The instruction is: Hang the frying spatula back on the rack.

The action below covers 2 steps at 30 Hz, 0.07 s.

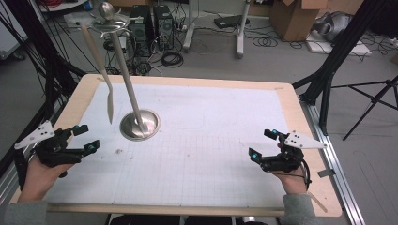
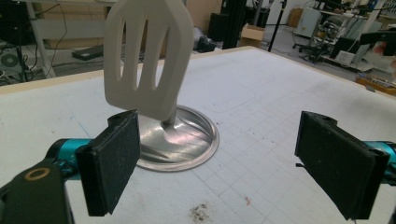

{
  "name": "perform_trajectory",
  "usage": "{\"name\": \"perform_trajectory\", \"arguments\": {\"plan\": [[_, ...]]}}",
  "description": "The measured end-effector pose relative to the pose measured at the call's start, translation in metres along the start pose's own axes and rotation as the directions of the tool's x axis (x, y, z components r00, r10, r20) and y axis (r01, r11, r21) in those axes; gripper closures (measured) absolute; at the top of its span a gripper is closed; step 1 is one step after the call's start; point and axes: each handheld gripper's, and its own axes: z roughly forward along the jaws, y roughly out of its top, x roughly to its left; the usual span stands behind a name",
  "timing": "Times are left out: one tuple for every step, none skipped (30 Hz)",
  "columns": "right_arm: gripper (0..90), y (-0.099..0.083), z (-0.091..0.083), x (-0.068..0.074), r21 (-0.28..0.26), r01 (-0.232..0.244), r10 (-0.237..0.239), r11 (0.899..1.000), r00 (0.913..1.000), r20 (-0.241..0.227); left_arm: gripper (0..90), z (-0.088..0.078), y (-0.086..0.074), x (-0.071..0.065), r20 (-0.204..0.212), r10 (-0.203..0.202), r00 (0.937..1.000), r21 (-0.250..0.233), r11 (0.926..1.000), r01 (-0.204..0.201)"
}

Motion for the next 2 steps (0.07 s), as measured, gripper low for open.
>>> {"name": "perform_trajectory", "arguments": {"plan": [[2.4,-0.0007,-0.0001,-0.0001,0.001,-0.007,0.007,1.000,1.0000,0.003,14.8,0.0003,-0.0003,0.0001,-0.007,-0.004,1.0000,-0.001,1.0000,0.004],[2.4,-0.0012,0.0002,-0.0003,-0.001,-0.008,0.008,1.000,1.0000,0.005,14.7,0.0008,-0.0005,0.0002,-0.009,-0.008,0.9999,0.003,1.0000,0.008]]}}
